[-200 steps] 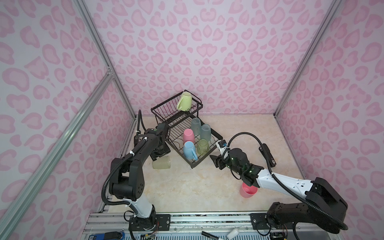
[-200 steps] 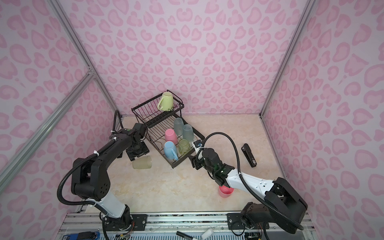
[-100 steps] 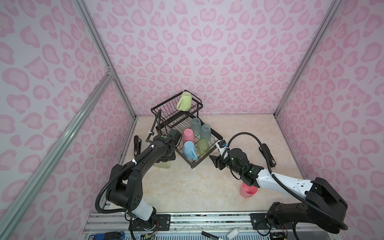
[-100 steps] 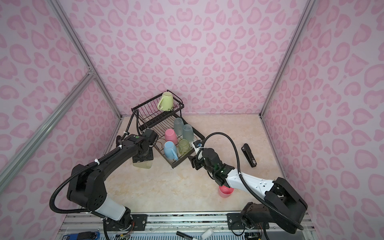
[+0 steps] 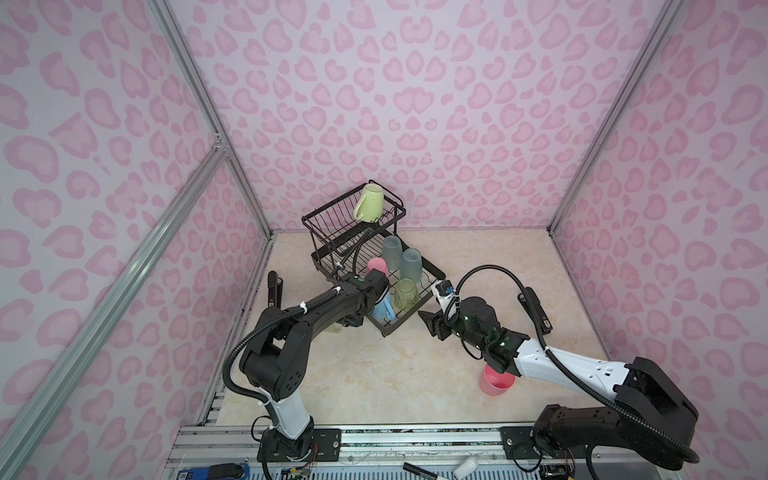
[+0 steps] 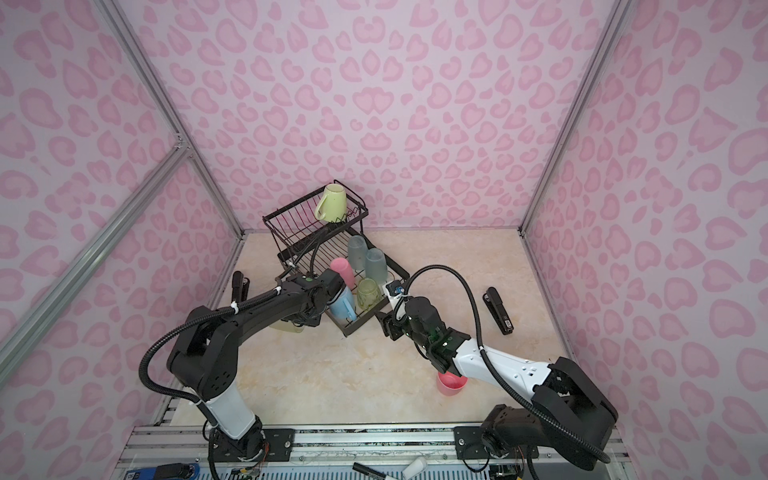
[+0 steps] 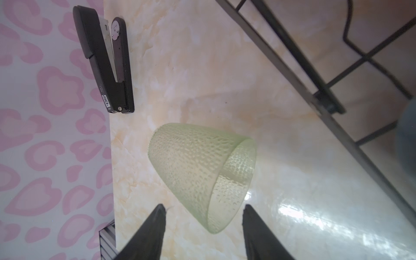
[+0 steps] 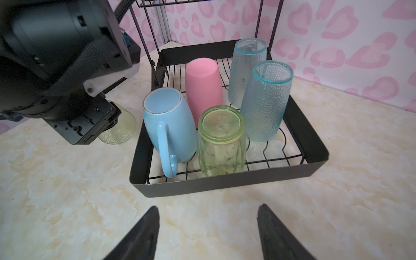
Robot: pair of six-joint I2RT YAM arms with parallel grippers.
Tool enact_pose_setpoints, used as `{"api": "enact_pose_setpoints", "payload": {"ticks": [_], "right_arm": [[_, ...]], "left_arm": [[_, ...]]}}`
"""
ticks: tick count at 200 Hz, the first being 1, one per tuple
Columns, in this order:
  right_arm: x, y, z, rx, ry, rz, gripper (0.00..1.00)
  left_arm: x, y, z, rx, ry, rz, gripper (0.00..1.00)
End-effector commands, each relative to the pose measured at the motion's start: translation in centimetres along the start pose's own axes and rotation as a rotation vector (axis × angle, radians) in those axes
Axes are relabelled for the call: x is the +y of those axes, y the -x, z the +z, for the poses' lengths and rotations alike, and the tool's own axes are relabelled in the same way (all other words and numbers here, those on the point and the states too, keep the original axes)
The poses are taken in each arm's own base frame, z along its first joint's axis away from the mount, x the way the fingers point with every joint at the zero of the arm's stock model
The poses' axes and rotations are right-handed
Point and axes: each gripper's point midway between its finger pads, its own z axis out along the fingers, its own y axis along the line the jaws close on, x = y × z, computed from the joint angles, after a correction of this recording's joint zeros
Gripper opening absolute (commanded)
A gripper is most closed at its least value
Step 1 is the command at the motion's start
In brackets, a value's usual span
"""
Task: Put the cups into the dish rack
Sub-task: 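Lower the open left gripper around the green glass's body, then close the left gripper on the pale green glass and lift it off the table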
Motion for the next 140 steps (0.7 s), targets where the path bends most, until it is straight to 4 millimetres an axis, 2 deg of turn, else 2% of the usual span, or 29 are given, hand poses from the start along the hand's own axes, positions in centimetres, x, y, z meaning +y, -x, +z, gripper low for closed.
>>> {"api": "enact_pose_setpoints", "payload": {"ticks": [1, 60, 103, 112, 140], "right_arm": [[0.1, 0.2, 0.1, -0.016, 0.004, -0.007, 0.68], [0.1, 0.1, 0.1, -0.015, 0.008, -0.008, 0.68], [0.2, 0.1, 0.2, -0.018, 0.011, -0.007, 0.68], [0.2, -0.1, 0.2, -0.014, 0.012, -0.008, 0.68], [0.2, -0.1, 0.2, -0.015, 0.011, -0.007, 0.68]], "left_arm": [[1.5, 0.2, 0.0, -0.008, 0.1, 0.043, 0.54], [2.5, 0.9, 0.3, -0.017, 0.207, 0.106, 0.45], [2.6, 0.2, 1.0, -0.006, 0.24, 0.138, 0.37], [2.5, -0.1, 1.3, 0.002, 0.241, 0.143, 0.31], [2.3, -0.9, 2.0, 0.019, 0.245, 0.153, 0.23]]}}
